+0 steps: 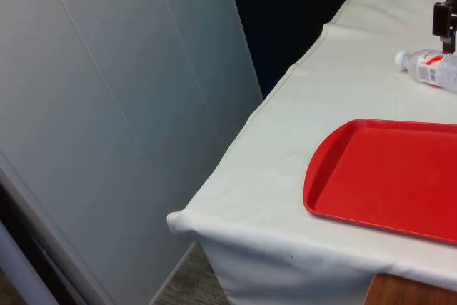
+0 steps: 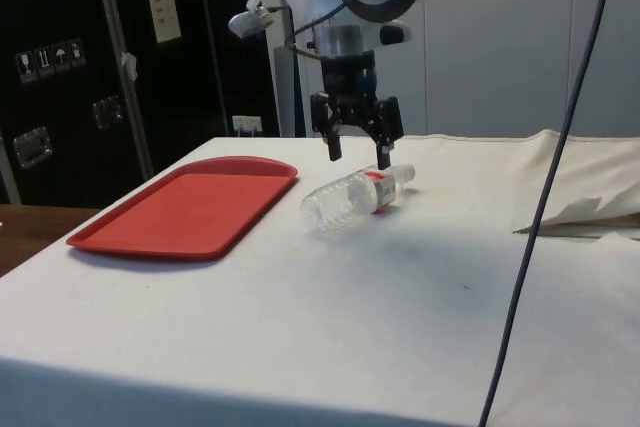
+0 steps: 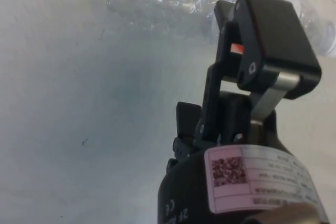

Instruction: Place the bottle upright on the tray.

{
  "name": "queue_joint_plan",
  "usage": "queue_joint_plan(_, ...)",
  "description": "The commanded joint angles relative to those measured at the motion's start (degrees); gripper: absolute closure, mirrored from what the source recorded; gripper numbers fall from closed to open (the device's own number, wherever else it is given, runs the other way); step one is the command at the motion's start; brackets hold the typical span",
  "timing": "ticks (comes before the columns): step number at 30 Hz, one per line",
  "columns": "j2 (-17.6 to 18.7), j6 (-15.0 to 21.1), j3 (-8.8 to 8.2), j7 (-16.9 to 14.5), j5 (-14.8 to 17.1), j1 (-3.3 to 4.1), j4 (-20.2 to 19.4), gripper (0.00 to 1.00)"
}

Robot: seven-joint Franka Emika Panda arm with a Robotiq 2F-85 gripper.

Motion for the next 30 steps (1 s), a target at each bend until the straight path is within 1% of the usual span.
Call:
queue_joint_plan(1, -0.23, 0.63, 0.46, -1.95, 2.69, -0.46, -0.17, 0.0)
queue_joint_plan(5, -0.34, 0.63, 0.29, -4.01, 4.98, -0.63, -0.17, 0.0)
queue_joint_plan(6, 0.0, 0.06, -0.29, -2.35, 2.86, -0.23, 0.06, 0.0)
queue_joint_plan(7, -0.34, 0.63, 0.23, -4.53, 5.61, -0.63, -0.17, 0.0)
queue_joint_plan(10, -0.4, 0.63, 0.06, -6.13, 7.45, -0.74, -0.11, 0.0)
queue_joint_plan(11, -0.4, 0.63, -0.06, -7.1, 8.59, -0.8, -0.06, 0.0)
queue_joint_plan(15, -0.52, 0.57, -0.29, -9.11, 10.77, -0.86, -0.06, 0.0)
queue_joint_plan(16, 0.0, 0.11, -0.86, -7.51, 8.82, -0.52, 0.11, 0.0)
queue_joint_plan(17, -0.52, 0.52, -0.4, -9.45, 11.23, -0.86, -0.11, 0.0)
queue_joint_plan(18, -0.57, 0.46, -0.52, -9.97, 11.8, -0.86, -0.29, 0.0)
queue_joint_plan(22, -0.34, 0.23, -0.74, -9.68, 11.46, -0.74, -0.17, 0.0)
queue_joint_plan(23, 0.0, 0.06, -1.03, -8.94, 10.49, -0.69, 0.0, 0.0)
queue_joint_plan(24, -0.29, 0.23, -0.8, -9.63, 11.29, -0.74, -0.11, 0.0)
queue_joint_plan(26, -0.11, 0.11, -0.86, -9.57, 11.12, -0.8, -0.06, 0.0)
queue_joint_plan(30, -0.23, 0.29, -0.63, -10.71, 12.83, -1.15, -0.11, 0.0)
